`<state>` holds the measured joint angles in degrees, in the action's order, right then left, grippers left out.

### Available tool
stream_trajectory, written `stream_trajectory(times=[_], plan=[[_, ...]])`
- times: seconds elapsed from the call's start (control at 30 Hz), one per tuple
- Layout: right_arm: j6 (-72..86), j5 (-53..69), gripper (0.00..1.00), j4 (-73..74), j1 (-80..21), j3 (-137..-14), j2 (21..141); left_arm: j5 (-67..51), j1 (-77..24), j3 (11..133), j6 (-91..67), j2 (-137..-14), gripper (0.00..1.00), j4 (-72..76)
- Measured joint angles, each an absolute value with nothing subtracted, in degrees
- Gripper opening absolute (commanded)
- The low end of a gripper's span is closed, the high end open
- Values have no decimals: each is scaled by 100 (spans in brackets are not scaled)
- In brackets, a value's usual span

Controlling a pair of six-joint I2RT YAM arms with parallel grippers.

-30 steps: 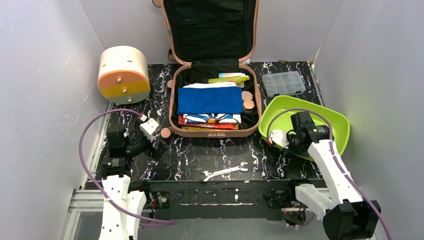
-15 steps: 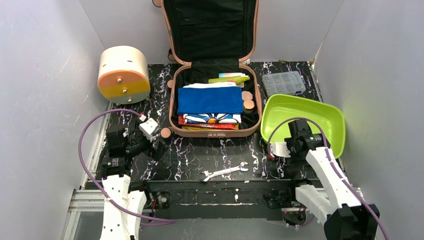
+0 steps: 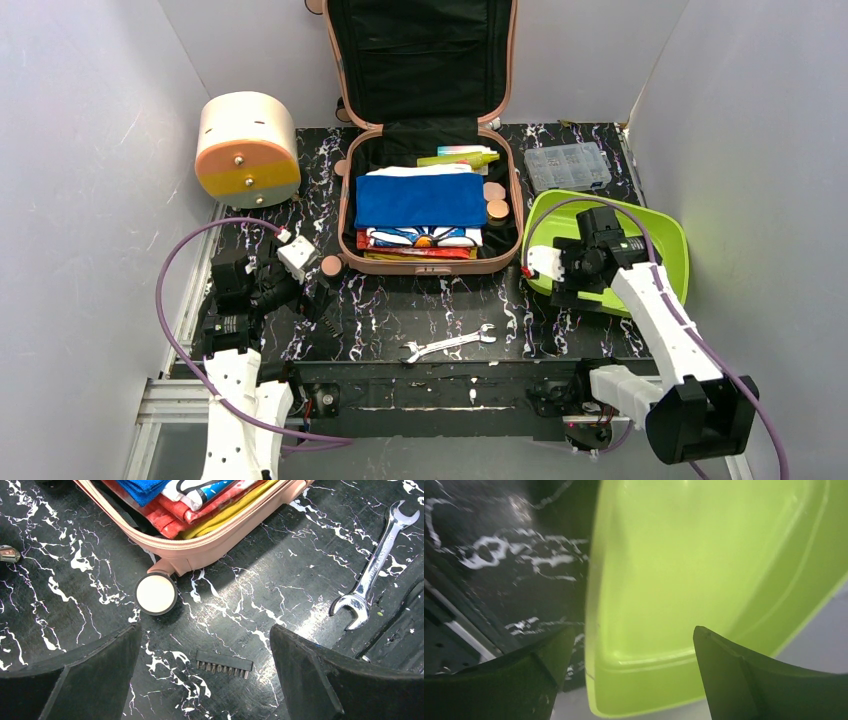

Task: Open, take out, and arrange the luggage
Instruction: Adjust the bin at the center of the board.

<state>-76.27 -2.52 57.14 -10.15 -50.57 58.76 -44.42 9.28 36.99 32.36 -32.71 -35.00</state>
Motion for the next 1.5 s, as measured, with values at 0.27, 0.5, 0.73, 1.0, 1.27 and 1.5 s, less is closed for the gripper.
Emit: stream_trajectory(times=[0.27, 0.5, 0.73, 1.0, 1.27, 1.5], plan=[[-6890, 836, 60, 5706, -1024, -4939, 6582, -4464, 989, 3699, 3236, -3286, 99, -3503], [-6593, 1063, 8, 5478, -1026, -4733, 6615, -4480, 1011, 3699, 3236, -3323, 99, -3503], [-6823, 716, 1, 5446, -1026, -4622, 6383, -4521, 1055, 3699, 3236, -3326, 99, -3505], [-7210, 593, 1, 5596, -1026, -4591, 5857, -4569, 1116, 3699, 3234, -3334, 99, -3507], [-7419, 681, 1, 5183, -1026, -4150, 5666, -4591, 1157, 3699, 3234, -3334, 99, -3524], [-7653, 510, 1, 4598, -1026, -3948, 5712, -4595, 1190, 3699, 3234, -3363, 99, -3527]])
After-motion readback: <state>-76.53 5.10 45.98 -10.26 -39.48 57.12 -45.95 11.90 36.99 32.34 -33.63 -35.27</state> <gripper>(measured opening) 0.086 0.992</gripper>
